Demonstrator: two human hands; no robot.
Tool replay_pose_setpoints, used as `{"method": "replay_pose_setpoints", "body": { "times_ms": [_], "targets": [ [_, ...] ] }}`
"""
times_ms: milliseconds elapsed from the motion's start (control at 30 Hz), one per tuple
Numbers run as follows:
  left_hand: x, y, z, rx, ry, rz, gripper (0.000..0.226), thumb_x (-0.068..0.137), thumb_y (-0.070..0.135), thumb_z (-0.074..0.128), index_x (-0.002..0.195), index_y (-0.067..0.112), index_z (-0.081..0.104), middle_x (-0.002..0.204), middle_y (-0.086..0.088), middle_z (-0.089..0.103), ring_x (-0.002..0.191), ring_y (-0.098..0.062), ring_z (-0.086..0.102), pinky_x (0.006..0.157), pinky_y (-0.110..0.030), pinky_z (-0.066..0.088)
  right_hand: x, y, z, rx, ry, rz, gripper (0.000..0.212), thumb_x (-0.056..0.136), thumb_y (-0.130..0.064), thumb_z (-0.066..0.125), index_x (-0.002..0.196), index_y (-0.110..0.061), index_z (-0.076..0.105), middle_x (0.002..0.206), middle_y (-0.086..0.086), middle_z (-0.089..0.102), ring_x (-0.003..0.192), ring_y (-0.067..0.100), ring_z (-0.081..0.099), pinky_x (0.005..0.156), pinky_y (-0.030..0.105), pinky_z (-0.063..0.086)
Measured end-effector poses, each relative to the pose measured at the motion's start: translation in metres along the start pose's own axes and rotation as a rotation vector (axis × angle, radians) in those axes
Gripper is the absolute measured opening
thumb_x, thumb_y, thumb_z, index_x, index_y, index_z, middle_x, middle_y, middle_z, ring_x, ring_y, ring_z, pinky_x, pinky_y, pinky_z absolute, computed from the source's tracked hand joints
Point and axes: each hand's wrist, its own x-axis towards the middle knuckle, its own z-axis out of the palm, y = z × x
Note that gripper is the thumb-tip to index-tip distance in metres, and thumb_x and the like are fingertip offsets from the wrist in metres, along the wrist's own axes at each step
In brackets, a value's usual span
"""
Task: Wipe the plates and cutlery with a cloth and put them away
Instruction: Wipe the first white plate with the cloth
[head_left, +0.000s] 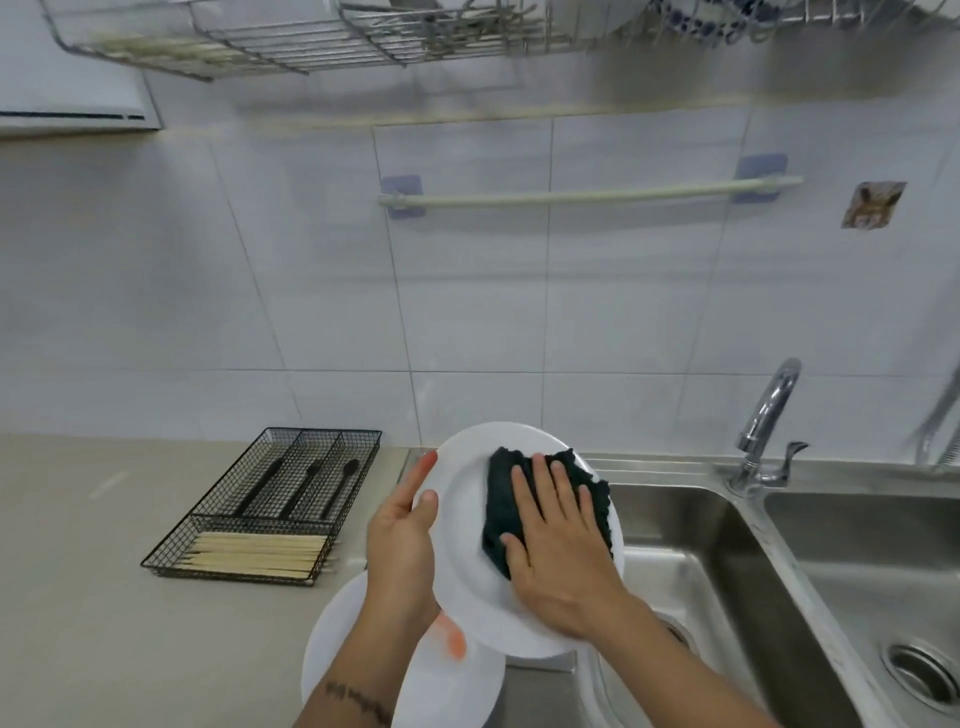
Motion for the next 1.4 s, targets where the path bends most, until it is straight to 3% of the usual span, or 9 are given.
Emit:
{"method": "replay_pose_setpoints", "body": {
  "times_ms": [233, 467, 533, 700, 833, 967, 1067, 1267, 1400],
  "targets": [
    [0.005, 0.012, -0.04, -0.039, 0.065, -0.047, 0.04, 0.103, 0.005, 0.045, 0.114, 0.032, 0.072, 0.108, -0.002, 0.077, 0.101, -0.025, 0.072, 0.082, -0.042, 0.058, -0.021, -0.059, 0.018, 0.165, -0.236, -0.154, 0.069, 0.102, -0.043, 0.024, 0.152, -0.027, -0.021, 0.155, -0.007, -0.036, 0.142, 0.014, -0.035, 0.12, 0.043, -0.012],
    [0.019, 0.035, -0.11, -0.046, -0.028, -0.094, 0.039, 0.102, 0.001, 0.044, 0.114, 0.026, 0.071, 0.114, -0.008, 0.075, 0.108, -0.032, 0.069, 0.096, -0.05, 0.053, 0.007, -0.106, 0.048, -0.017, 0.013, 0.054, 0.068, 0.093, -0.042, 0.006, 0.154, -0.021, -0.016, 0.157, 0.003, -0.033, 0.145, 0.021, -0.03, 0.121, 0.045, -0.008],
    [0.029, 0.046, -0.138, -0.045, -0.046, -0.079, 0.038, 0.102, 0.002, 0.045, 0.113, 0.027, 0.071, 0.11, -0.005, 0.076, 0.104, -0.029, 0.07, 0.092, -0.048, 0.055, 0.001, -0.135, 0.054, -0.024, 0.033, 0.125, 0.067, 0.098, -0.039, 0.017, 0.155, -0.018, -0.011, 0.16, 0.007, -0.026, 0.146, 0.023, -0.026, 0.119, 0.043, -0.014],
    [0.054, 0.057, -0.192, -0.122, -0.083, -0.108, 0.04, 0.101, 0.001, 0.044, 0.117, 0.027, 0.07, 0.115, -0.01, 0.074, 0.11, -0.035, 0.067, 0.096, -0.051, 0.053, -0.006, -0.218, 0.073, 0.152, -0.113, 0.009, 0.068, 0.103, -0.04, 0.028, 0.154, -0.027, -0.015, 0.16, -0.004, -0.027, 0.145, 0.016, -0.029, 0.119, 0.041, -0.015],
    [0.06, 0.063, -0.221, -0.117, -0.124, -0.168, 0.042, 0.101, -0.001, 0.043, 0.122, 0.025, 0.068, 0.114, -0.013, 0.074, 0.109, -0.036, 0.068, 0.095, -0.052, 0.053, 0.016, -0.239, 0.091, 0.119, -0.022, -0.053, 0.065, 0.1, -0.041, 0.02, 0.154, -0.028, -0.014, 0.16, -0.004, -0.027, 0.144, 0.014, -0.03, 0.121, 0.043, -0.01],
    [0.072, 0.067, -0.267, -0.157, -0.096, -0.156, 0.039, 0.101, 0.004, 0.047, 0.119, 0.03, 0.069, 0.118, -0.009, 0.072, 0.107, -0.034, 0.069, 0.087, -0.048, 0.055, 0.033, -0.253, 0.102, 0.056, 0.127, -0.017, 0.067, 0.097, -0.019, 0.04, 0.157, -0.021, 0.009, 0.164, 0.0, 0.001, 0.151, 0.02, -0.005, 0.121, 0.036, -0.005],
    [0.069, 0.056, -0.307, -0.158, -0.016, -0.178, 0.038, 0.1, 0.005, 0.048, 0.116, 0.032, 0.069, 0.118, -0.008, 0.071, 0.105, -0.035, 0.068, 0.082, -0.047, 0.056, 0.027, -0.261, 0.107, 0.0, 0.068, -0.055, 0.069, 0.091, -0.007, 0.05, 0.154, -0.022, 0.026, 0.161, -0.004, 0.021, 0.149, 0.02, 0.014, 0.117, 0.028, -0.001],
    [0.063, 0.035, -0.399, -0.186, 0.162, -0.198, 0.037, 0.098, 0.007, 0.048, 0.112, 0.032, 0.071, 0.128, -0.01, 0.066, 0.114, -0.041, 0.062, 0.098, -0.064, 0.047, 0.023, -0.276, 0.114, 0.423, 0.144, 0.054, 0.053, 0.096, 0.001, 0.043, 0.145, -0.019, 0.045, 0.144, -0.003, 0.044, 0.13, 0.014, 0.042, 0.114, 0.028, 0.032],
    [0.059, 0.016, -0.429, -0.171, 0.224, -0.219, 0.038, 0.098, 0.008, 0.049, 0.108, 0.034, 0.074, 0.129, -0.01, 0.064, 0.115, -0.041, 0.061, 0.1, -0.064, 0.046, 0.026, -0.291, 0.113, 0.484, 0.148, 0.025, 0.05, 0.095, 0.004, 0.044, 0.141, -0.017, 0.051, 0.135, -0.004, 0.05, 0.117, 0.007, 0.044, 0.098, 0.001, 0.024]
  ]
}}
